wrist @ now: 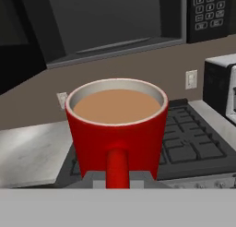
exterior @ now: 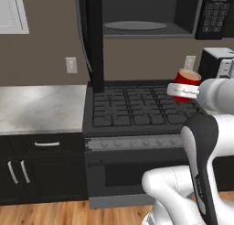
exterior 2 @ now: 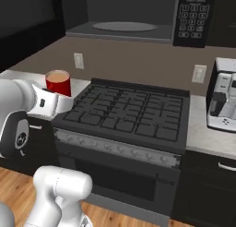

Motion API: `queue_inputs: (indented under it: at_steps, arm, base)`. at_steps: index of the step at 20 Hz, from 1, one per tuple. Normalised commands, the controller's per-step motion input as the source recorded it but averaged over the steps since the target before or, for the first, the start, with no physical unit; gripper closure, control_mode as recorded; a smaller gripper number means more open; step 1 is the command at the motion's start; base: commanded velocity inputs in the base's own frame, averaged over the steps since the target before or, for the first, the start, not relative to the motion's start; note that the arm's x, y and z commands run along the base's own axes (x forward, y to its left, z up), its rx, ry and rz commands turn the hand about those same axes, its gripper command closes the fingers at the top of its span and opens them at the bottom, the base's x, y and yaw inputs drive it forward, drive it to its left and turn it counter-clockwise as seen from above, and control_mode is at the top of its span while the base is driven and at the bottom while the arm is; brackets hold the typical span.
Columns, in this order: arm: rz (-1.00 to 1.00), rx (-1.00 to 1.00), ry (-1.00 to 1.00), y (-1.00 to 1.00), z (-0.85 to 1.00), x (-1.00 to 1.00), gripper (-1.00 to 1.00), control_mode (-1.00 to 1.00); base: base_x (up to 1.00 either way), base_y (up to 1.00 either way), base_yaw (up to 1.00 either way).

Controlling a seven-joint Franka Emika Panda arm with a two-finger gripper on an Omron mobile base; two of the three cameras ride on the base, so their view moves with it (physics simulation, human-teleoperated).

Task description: Pick the cup of tea, navigate to the dining table, and place it on the saucer.

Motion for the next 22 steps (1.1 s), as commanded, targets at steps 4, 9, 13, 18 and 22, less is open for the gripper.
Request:
queue_inputs:
  at_steps: [4, 9, 13, 18, 22]
  arm:
    - [0.0, 0.0, 0.0, 0.0, 0.0, 0.0, 1.0, 1.0]
    - [0.0, 0.0, 0.0, 0.0, 0.0, 0.0, 1.0, 1.0]
    - [0.0, 0.0, 0.0, 0.0, 0.0, 0.0, 1.0, 1.0]
    - [0.0, 0.0, 0.0, 0.0, 0.0, 0.0, 1.0, 1.0]
    - [0.0, 0.0, 0.0, 0.0, 0.0, 0.0, 1.0, 1.0]
  base:
    - [-0.41, -0.19, 0.05]
    - [-0.61, -0.44, 0.47]
    - [-0.5, -0.44, 0.7]
    - [-0.4, -0.5, 0.75]
    - [-0.34, -0.45, 0.83]
